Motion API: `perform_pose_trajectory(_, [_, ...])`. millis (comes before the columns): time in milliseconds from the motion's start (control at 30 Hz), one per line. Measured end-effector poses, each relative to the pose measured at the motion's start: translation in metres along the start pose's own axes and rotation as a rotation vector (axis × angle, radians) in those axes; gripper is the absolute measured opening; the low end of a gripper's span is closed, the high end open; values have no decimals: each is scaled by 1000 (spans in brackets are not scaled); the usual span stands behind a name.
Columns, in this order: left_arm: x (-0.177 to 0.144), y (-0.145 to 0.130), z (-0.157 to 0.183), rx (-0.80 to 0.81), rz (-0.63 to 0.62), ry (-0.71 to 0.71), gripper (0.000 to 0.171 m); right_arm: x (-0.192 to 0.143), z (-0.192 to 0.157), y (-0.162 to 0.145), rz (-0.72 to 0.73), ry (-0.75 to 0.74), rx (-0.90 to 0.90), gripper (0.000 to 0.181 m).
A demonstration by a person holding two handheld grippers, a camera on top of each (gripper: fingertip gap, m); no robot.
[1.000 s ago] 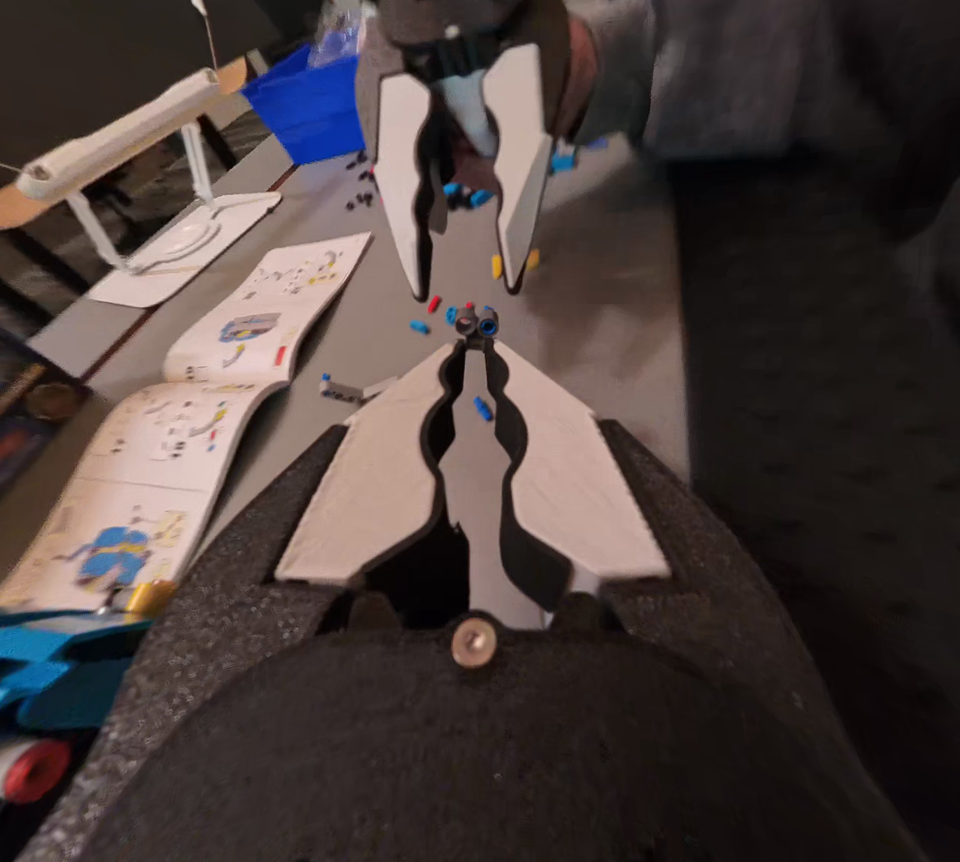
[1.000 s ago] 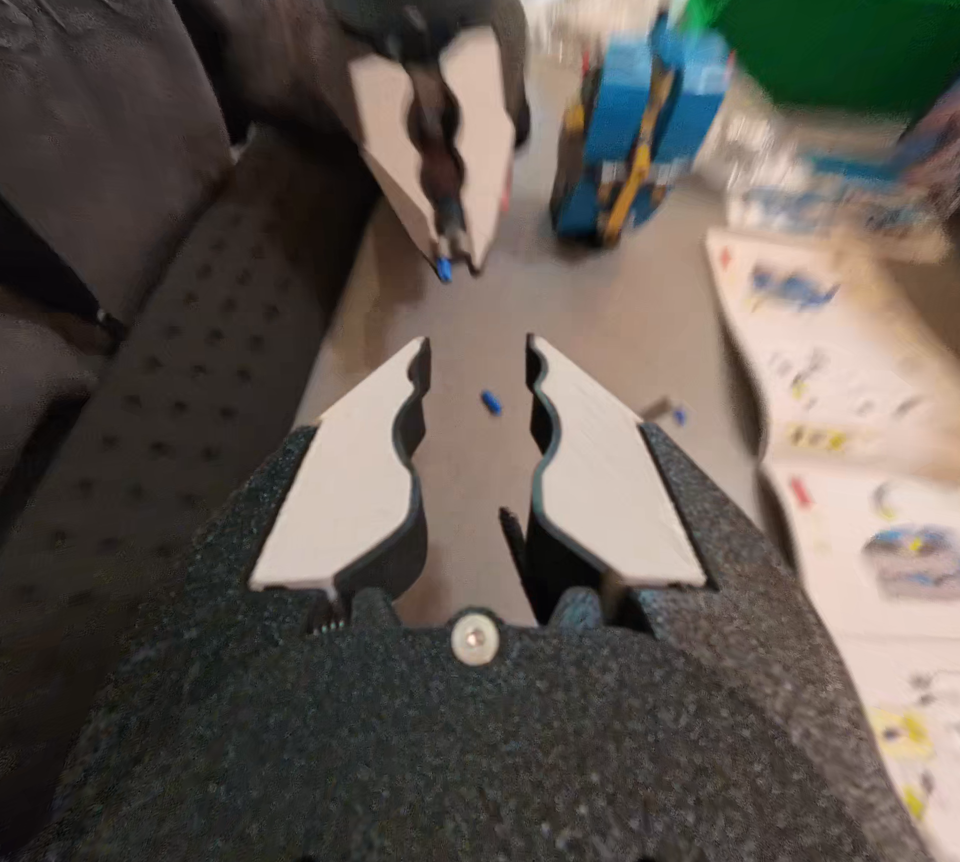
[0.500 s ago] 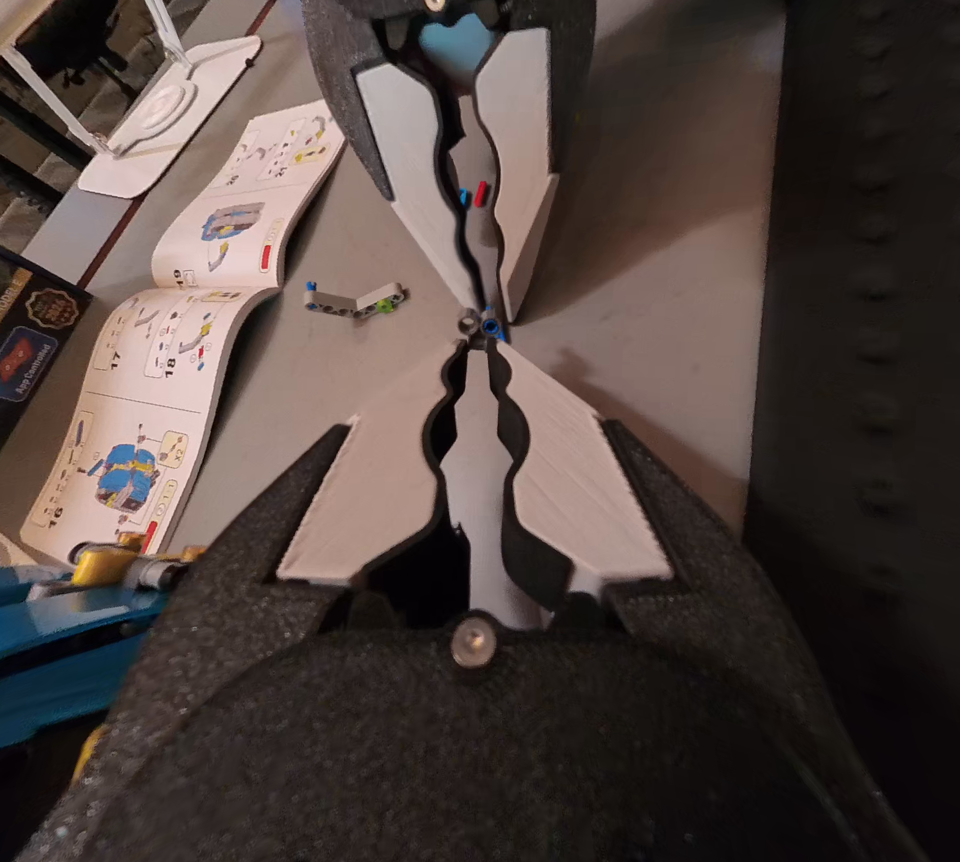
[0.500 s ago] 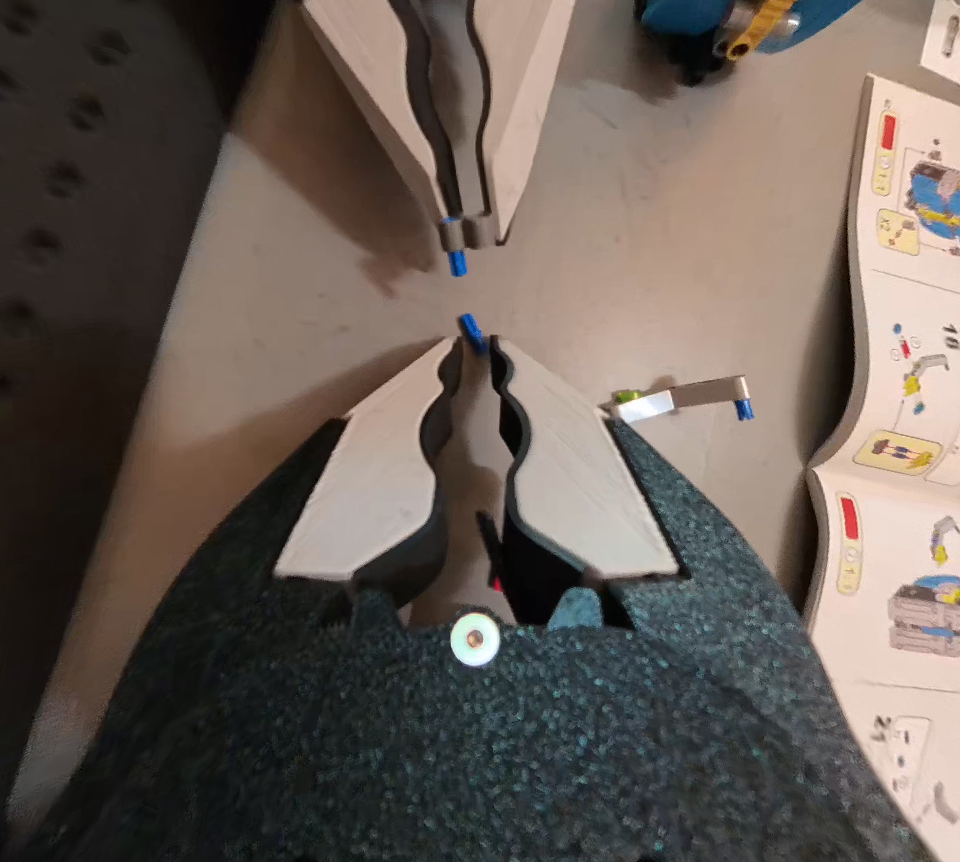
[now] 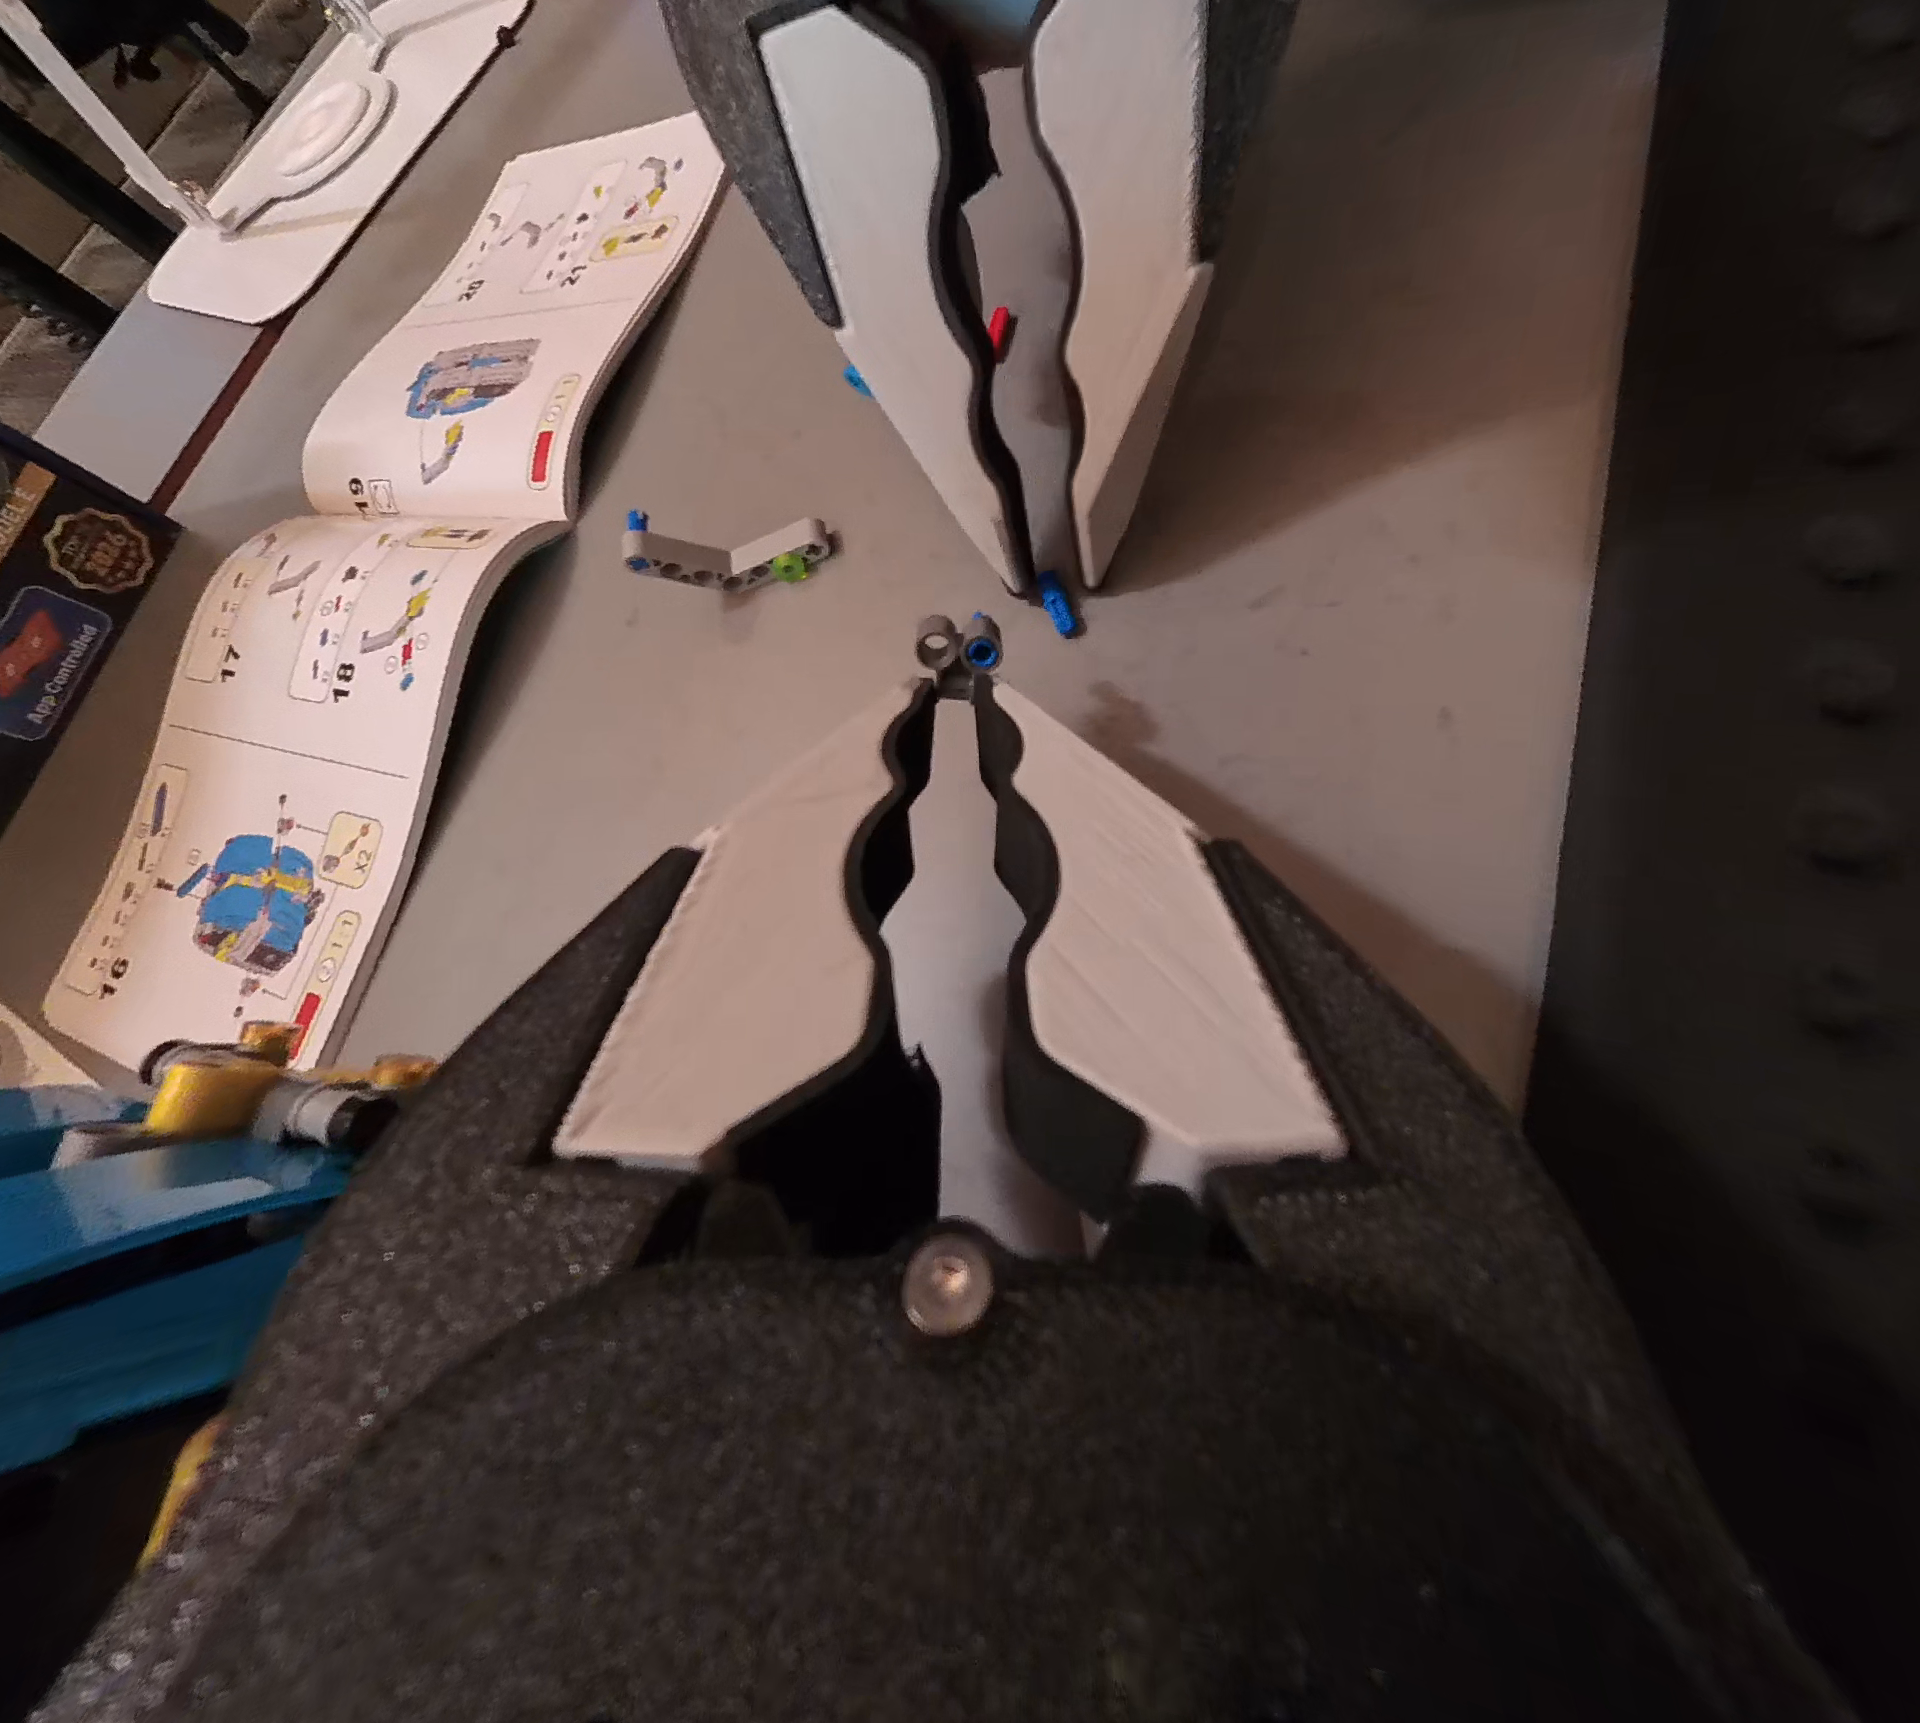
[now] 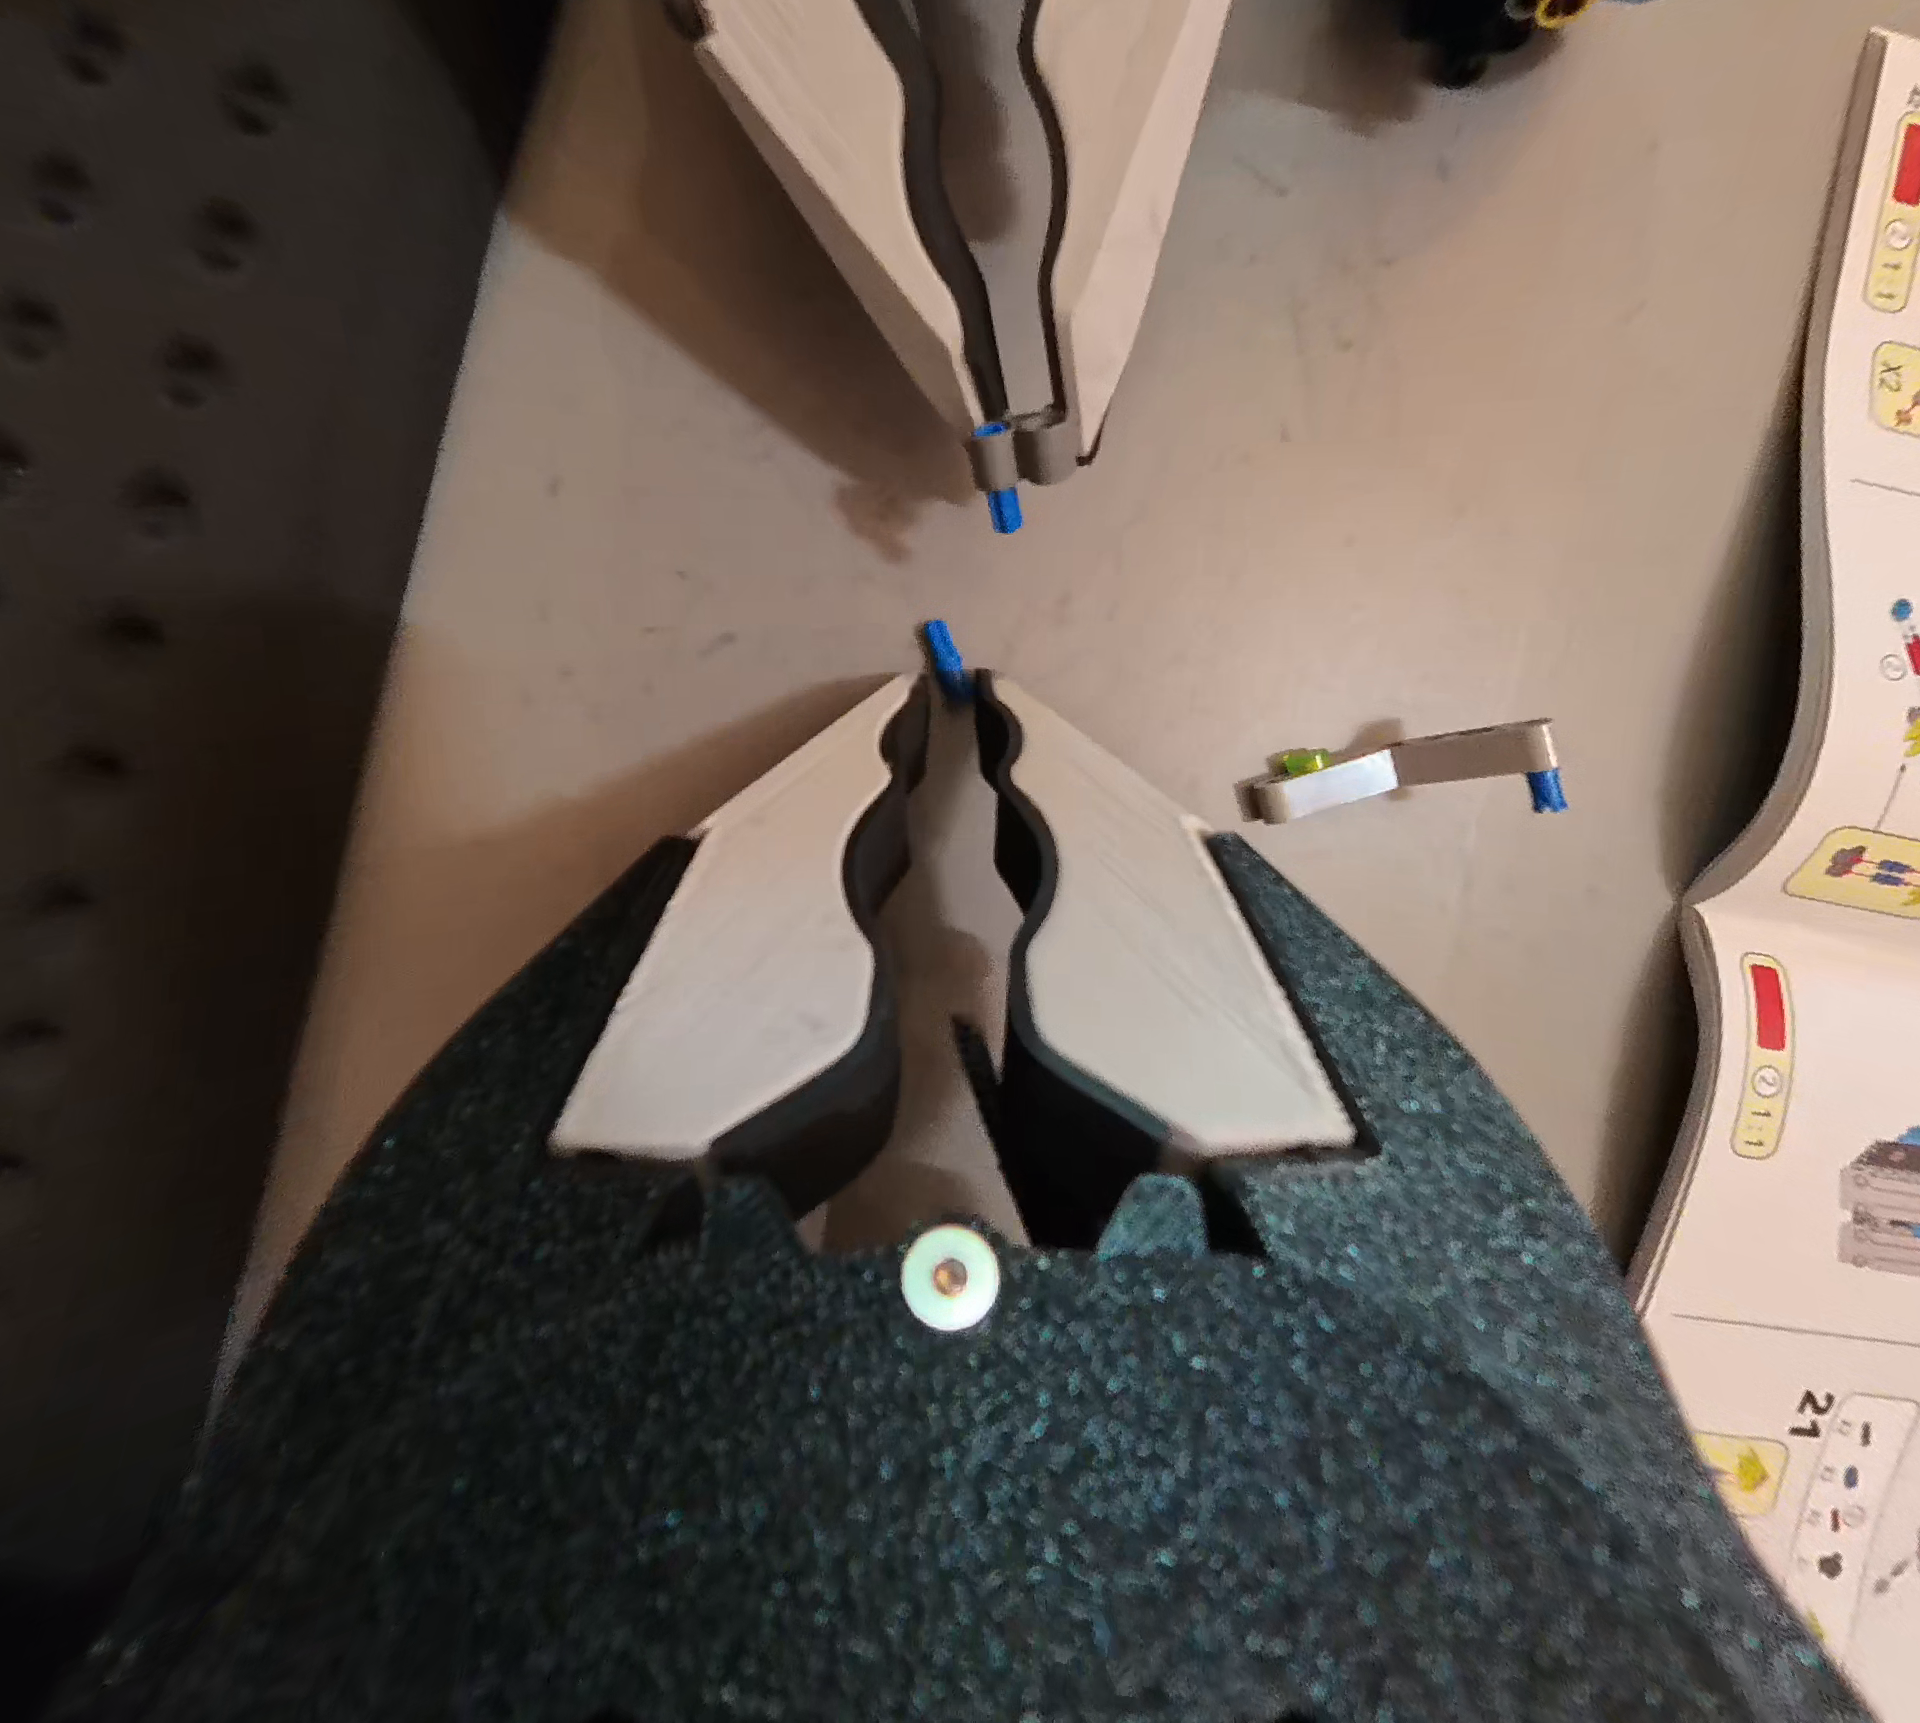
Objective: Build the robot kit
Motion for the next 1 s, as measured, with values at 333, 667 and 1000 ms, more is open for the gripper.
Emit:
perform_pose_trajectory(333, [0, -1, 0, -2, -5, -6, 7, 1, 0, 6, -40, 0, -36, 8])
perform_pose_trajectory(667, [-1, 1, -1, -16, 10, -6, 7, -6, 6, 12, 33, 18, 37, 4])
perform_pose_trajectory(1000, [-14, 14, -8, -53, 119, 37, 7, -43, 11, 29, 401, 86, 248, 4])
Point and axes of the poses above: each gripper's, where its closed fingertips meet, x out along the fingers, y out of its top, z = x × y across the jaws, the point moved 3 cm from there along -x, back along the fingers, and after that the axes turned 12 degrees about -z, right-handed, at the moved point
